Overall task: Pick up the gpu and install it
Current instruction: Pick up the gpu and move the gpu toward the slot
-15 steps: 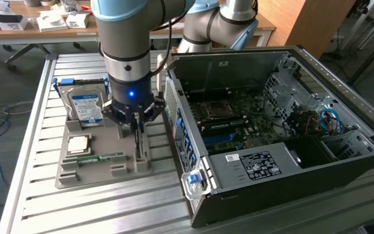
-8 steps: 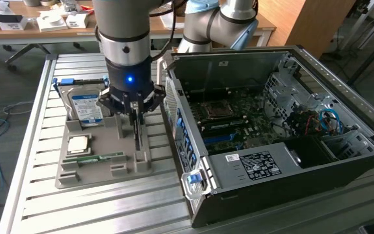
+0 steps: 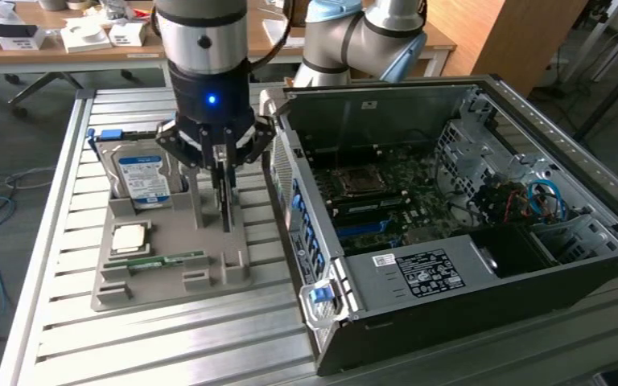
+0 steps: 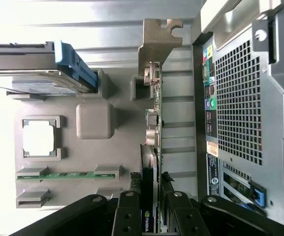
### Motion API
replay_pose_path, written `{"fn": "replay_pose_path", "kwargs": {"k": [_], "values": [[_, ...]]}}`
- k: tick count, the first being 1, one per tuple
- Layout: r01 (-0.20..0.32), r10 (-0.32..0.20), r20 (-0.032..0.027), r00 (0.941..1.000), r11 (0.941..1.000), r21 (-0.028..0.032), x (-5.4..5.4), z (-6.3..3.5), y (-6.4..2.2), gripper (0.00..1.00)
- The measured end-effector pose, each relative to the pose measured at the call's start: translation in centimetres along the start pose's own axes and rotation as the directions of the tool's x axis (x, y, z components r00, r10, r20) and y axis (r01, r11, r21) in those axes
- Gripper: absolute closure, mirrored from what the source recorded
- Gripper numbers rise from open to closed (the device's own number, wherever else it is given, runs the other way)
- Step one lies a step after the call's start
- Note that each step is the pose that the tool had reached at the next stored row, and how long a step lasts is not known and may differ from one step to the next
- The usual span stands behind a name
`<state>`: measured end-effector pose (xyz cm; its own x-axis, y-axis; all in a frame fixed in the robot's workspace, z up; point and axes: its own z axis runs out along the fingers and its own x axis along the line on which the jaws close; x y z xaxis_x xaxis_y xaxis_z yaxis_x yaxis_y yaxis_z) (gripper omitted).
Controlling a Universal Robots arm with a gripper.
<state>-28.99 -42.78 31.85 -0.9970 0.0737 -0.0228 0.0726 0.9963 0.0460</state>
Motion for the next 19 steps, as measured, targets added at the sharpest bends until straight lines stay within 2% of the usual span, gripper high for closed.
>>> {"fn": "replay_pose_path", "kwargs": {"k": [7, 19], "values": [[0.0, 0.0, 0.0021, 1.0, 1.0, -0.0002, -0.1, -2.7, 0.12, 0.74], [0.001, -0.001, 0.011, 0.9999, 1.0, -0.0008, -0.2, -6.53, 0.3, 0.74]]}}
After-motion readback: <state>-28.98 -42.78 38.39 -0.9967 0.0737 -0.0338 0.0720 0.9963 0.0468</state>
